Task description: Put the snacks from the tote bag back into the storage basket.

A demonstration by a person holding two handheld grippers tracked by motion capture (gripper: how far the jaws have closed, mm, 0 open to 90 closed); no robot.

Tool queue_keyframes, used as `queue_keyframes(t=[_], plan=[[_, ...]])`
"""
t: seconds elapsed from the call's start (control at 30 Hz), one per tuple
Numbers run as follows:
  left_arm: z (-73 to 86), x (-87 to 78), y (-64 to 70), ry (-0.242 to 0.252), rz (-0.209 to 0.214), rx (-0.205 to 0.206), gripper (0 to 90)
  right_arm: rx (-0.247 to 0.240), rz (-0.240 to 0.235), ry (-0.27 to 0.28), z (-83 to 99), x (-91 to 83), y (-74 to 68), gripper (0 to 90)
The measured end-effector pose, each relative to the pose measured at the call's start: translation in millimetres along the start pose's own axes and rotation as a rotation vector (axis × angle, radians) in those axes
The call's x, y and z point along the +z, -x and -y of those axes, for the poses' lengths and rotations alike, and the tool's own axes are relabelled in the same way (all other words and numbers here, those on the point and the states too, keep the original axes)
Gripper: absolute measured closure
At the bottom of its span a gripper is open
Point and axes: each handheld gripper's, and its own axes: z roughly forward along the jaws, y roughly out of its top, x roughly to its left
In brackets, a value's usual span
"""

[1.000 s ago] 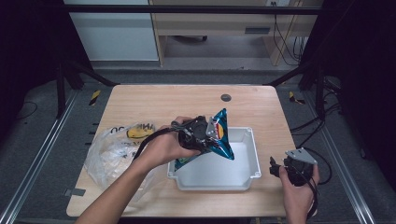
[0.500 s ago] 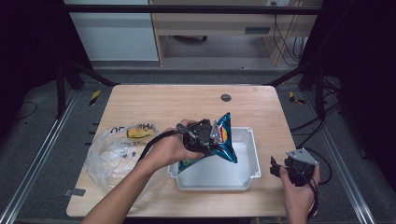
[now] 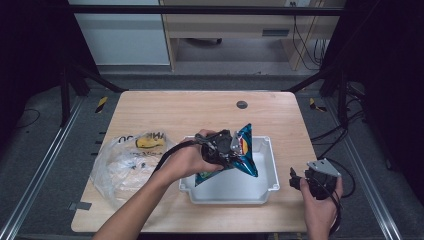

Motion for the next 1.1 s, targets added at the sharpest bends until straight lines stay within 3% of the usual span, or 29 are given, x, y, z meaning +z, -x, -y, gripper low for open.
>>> queue_keyframes(t=[0.67,1.1], plan=[[3.2,16.9,8.3,-0.031,0.008,0.026,43.3,-0.007,0.000,0.002,-0.5,-0.1,-0.9,8.6],[15.2,23.8,12.1,-0.029,0.018,0.007,43.2,-0.019,-0.003,-0.001,-1.1,0.7,-2.8,8.6]])
